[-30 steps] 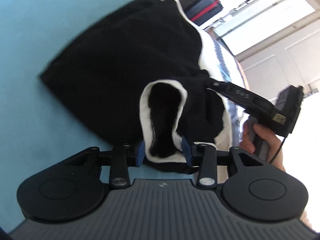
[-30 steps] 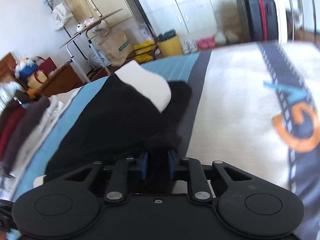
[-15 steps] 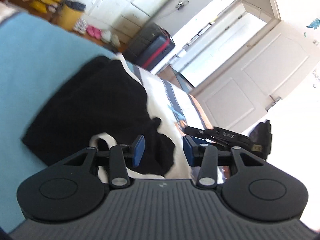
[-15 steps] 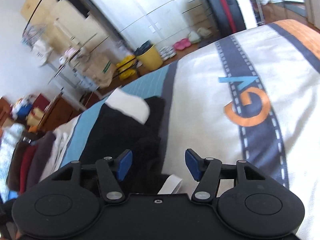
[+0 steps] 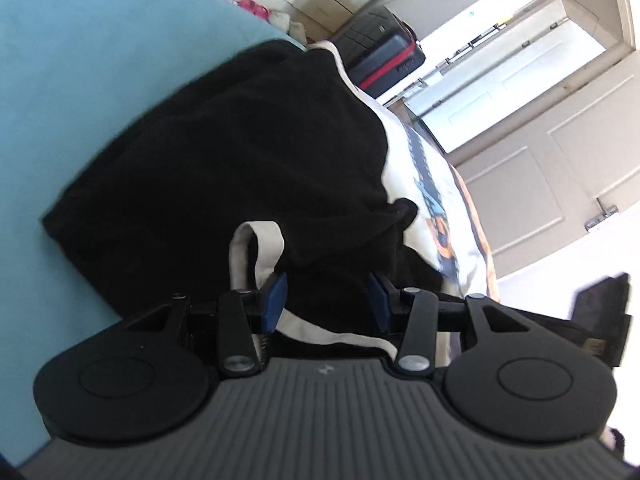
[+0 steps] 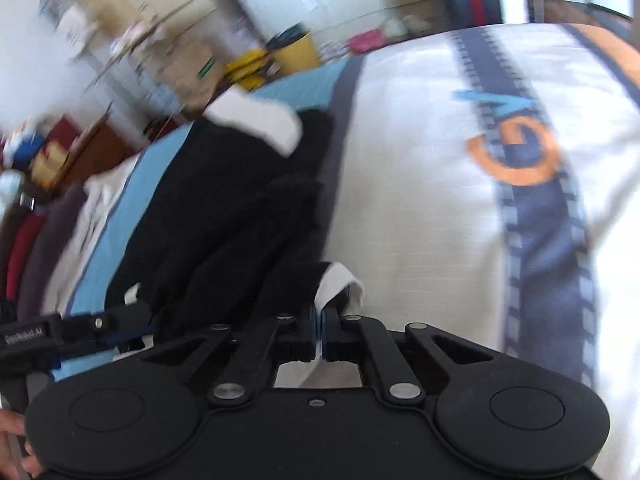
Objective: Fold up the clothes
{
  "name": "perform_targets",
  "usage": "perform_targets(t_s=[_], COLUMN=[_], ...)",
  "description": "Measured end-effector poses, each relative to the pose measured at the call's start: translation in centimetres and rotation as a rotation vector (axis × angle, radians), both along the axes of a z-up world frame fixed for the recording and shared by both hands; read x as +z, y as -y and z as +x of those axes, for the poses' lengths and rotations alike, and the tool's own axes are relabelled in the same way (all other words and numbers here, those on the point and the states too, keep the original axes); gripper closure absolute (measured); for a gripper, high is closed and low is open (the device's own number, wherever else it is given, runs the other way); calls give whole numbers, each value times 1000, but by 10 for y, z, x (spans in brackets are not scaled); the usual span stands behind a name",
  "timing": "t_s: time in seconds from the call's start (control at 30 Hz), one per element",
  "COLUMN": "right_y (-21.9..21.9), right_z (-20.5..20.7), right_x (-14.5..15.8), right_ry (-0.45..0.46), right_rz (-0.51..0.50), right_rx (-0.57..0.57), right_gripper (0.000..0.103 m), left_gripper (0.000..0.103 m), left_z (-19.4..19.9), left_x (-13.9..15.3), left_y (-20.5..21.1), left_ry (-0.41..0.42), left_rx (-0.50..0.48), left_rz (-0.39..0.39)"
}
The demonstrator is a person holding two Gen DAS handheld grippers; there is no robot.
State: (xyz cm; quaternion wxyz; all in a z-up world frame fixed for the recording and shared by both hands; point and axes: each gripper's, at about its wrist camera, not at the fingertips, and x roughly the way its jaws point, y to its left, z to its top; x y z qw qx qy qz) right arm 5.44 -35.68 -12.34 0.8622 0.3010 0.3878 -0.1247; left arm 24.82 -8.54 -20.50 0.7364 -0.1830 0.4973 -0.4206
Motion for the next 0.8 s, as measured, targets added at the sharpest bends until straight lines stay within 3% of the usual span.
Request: perform_targets(t_s=[0.1,0.3,0.37,0.53,0.63,0.73,0.8], right_y=[2,6,5,3,-2,-5,-14], right_z=[-18,-50,-47,-16,21,52,66], right_x=[10,28,28,38,44,40,37], right_ry=[54,165,210,366,402,402,394], right_rz=[32,100,117,195,170,226,215], right_rx=[-26,-53,-13,112,204,257,286], right_gripper=[99,99,99,99,99,98,98], left_gripper=[59,58,48,44,38,36,33], left_z=[2,-10,-15,-26,-34,-45,-53], left_x=[-3,8,12,24,35,41,43], left_y=[-6,-2,1,3,-1,-9,-9], left_ry=[-28,63,75,119,153,155,160], left_rx=[23,0,-9,-77,-122,-175,-243], left_rz=[-19,57,57,99,140,181,242])
